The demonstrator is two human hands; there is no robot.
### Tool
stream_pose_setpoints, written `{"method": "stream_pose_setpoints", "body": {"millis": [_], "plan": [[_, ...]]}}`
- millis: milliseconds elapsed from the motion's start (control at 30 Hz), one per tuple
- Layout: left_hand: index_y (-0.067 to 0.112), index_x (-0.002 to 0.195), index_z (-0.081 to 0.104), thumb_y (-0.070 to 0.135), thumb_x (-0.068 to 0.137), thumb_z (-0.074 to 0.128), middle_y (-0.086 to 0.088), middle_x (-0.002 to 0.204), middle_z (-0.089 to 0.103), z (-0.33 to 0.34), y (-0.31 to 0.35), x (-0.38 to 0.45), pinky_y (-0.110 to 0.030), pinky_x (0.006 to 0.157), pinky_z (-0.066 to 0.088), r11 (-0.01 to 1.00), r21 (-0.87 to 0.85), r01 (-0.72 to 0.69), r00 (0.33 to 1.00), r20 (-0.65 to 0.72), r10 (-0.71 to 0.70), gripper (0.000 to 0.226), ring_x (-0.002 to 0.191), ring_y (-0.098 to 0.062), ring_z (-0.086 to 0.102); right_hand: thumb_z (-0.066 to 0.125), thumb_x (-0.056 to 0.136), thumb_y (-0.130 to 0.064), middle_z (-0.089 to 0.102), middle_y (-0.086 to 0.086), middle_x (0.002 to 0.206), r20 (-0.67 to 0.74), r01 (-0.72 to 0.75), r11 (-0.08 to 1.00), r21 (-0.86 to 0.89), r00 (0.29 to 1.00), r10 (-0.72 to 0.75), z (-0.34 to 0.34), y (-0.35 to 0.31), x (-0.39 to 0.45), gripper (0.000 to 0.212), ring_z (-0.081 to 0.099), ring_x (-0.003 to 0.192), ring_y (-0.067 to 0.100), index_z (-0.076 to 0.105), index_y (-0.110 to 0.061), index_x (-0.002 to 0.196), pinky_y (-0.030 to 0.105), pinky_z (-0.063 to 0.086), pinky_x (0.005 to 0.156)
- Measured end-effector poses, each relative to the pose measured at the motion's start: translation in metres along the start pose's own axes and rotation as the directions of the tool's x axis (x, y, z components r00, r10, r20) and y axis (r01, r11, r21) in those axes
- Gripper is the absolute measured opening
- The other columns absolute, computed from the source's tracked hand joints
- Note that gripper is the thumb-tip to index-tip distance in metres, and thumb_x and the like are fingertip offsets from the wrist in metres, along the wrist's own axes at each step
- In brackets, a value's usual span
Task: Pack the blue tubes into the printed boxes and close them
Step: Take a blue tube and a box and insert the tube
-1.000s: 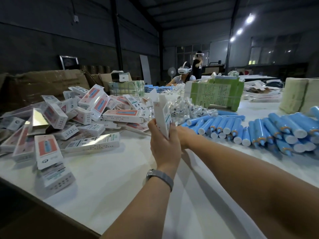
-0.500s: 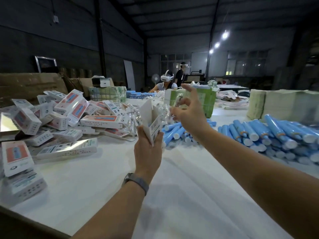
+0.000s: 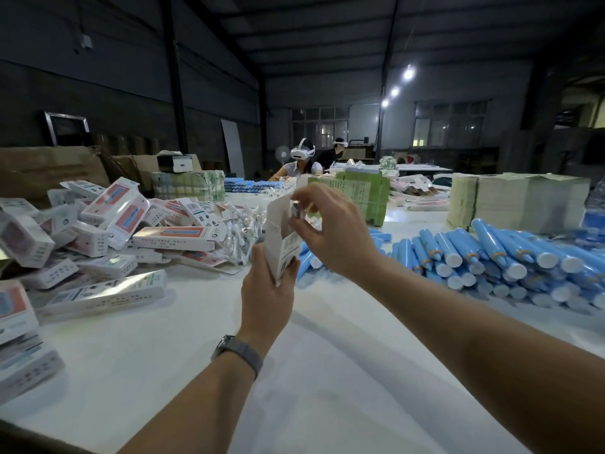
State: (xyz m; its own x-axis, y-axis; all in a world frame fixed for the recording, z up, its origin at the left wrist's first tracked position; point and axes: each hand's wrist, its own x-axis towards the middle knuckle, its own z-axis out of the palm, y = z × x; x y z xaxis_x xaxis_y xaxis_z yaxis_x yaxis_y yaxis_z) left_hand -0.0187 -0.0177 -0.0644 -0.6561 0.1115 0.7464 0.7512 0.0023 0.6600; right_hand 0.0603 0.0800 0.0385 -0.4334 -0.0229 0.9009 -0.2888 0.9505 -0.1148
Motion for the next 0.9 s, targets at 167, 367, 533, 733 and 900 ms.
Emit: {"method": "stream_pose_setpoints", "body": {"millis": [167, 367, 533, 733, 900], "plan": [[0.026, 0.101, 0.037, 0.032, 0.091, 0.070, 0.008, 0.086, 0.067, 0.001, 0.000, 0.000, -0.036, 0.063, 0.047, 0.999, -0.029, 0.024, 0.999, 0.032, -0.023, 0.035, 0.078, -0.022, 0.061, 0.066, 0.094, -0.024, 0.058, 0.006, 0.108, 0.032, 0.027, 1.000, -0.009, 0.999, -0.027, 0.005, 0.006, -0.014, 0.017, 0.056, 0.093, 0.024, 0.076, -0.011, 0.095, 0.042, 0.048, 0.083], [0.028, 0.106, 0.046, 0.051, 0.081, 0.054, 0.017, 0.091, 0.068, 0.001, -0.003, 0.000, -0.041, 0.069, 0.057, 0.970, -0.234, 0.061, 0.992, 0.118, -0.034, 0.035, 0.079, -0.009, 0.067, 0.059, 0.098, -0.023, 0.057, -0.003, 0.119, 0.181, -0.385, 0.823, 0.419, 0.923, 0.339, 0.025, -0.010, -0.024, 0.034, 0.064, 0.090, 0.012, 0.053, -0.029, 0.131, 0.038, 0.056, 0.077], [0.034, 0.122, 0.052, 0.051, 0.095, 0.045, 0.005, 0.107, 0.073, -0.001, -0.003, 0.002, -0.050, 0.082, 0.059, 0.922, -0.373, 0.102, 0.989, 0.137, -0.054, 0.033, 0.097, -0.019, 0.071, 0.059, 0.098, -0.016, 0.063, 0.009, 0.107, 0.209, -0.450, 0.606, 0.656, 0.879, 0.428, 0.036, -0.019, -0.035, 0.044, 0.071, 0.084, 0.033, 0.044, -0.053, 0.116, 0.051, 0.060, 0.075], [0.068, 0.126, 0.034, 0.057, 0.096, 0.036, 0.033, 0.110, 0.067, -0.004, 0.012, 0.003, -0.027, 0.080, 0.057, 0.949, -0.314, 0.035, 0.997, 0.072, -0.013, 0.031, 0.099, 0.001, 0.069, 0.057, 0.096, -0.020, 0.061, 0.006, 0.111, 0.134, -0.421, 0.668, 0.614, 0.890, 0.437, 0.043, -0.022, -0.039, 0.065, 0.070, 0.086, 0.028, 0.030, -0.073, 0.120, 0.057, 0.056, 0.079], [0.070, 0.135, 0.024, 0.052, 0.098, 0.034, 0.017, 0.107, 0.073, -0.008, 0.016, 0.003, -0.047, 0.087, 0.057, 0.976, -0.214, -0.050, 0.998, 0.034, 0.058, 0.042, 0.098, -0.010, 0.071, 0.056, 0.095, -0.023, 0.059, 0.007, 0.110, 0.111, -0.432, 0.653, 0.622, 0.874, 0.473, 0.048, -0.024, -0.041, 0.065, 0.069, 0.091, 0.029, 0.025, -0.077, 0.117, 0.059, 0.052, 0.086]]}}
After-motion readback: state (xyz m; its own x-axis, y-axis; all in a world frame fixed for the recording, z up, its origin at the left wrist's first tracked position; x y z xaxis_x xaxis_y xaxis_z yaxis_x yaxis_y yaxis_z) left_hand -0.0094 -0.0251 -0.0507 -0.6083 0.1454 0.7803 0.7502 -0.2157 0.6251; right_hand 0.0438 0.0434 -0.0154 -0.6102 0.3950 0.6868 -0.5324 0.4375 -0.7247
